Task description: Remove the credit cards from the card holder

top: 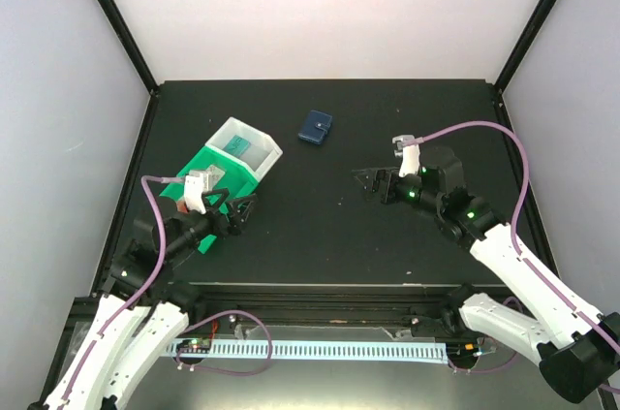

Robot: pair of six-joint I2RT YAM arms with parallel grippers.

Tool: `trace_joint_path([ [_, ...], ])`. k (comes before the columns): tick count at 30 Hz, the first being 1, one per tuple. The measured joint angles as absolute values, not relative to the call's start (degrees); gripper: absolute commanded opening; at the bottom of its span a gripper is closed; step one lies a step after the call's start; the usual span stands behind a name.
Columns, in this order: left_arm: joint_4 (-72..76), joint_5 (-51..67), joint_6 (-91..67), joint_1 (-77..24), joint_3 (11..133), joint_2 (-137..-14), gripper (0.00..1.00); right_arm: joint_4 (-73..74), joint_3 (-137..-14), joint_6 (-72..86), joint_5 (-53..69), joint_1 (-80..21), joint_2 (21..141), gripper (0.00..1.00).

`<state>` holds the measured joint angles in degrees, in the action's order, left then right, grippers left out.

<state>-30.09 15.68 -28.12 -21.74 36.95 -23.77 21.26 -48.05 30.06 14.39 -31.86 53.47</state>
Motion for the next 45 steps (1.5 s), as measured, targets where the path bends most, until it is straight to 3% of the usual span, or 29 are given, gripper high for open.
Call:
trace_joint_path([
  [10, -30.2, 15.4, -27.9, -21.7, 36.9, -22.2, 0.99, 19.4, -47.1, 31.8, 14.0, -31.9, 54.3, 1.0],
  [17, -31.3, 13.7, -27.4, -21.7, 36.9, -22.1, 0.99, 12.3, -46.7, 35.1, 11.4, -31.9, 60.1, 0.95],
  [20, -31.5, 13.6, -26.5, -21.7, 37.0, -22.3, 0.99, 8.9, -46.7, 36.1, 10.5, -31.9, 65.2, 0.89],
  [24, -32.2, 13.3, -24.7, -21.7, 37.2, -22.6, 0.99, 4.5, -47.4, 37.4, 9.6, -31.9, 72.6, 0.71],
  [30, -34.5, 10.5, -22.5, -21.7, 39.3, -23.2, 0.99, -0.6, -53.1, 38.5, 7.3, -31.9, 85.1, 0.57],
  [45, -35.6, 10.5, -19.5, -21.7, 39.3, -23.8, 0.99, -13.5, -64.7, 48.8, 5.2, -31.9, 110.6, 0.5],
])
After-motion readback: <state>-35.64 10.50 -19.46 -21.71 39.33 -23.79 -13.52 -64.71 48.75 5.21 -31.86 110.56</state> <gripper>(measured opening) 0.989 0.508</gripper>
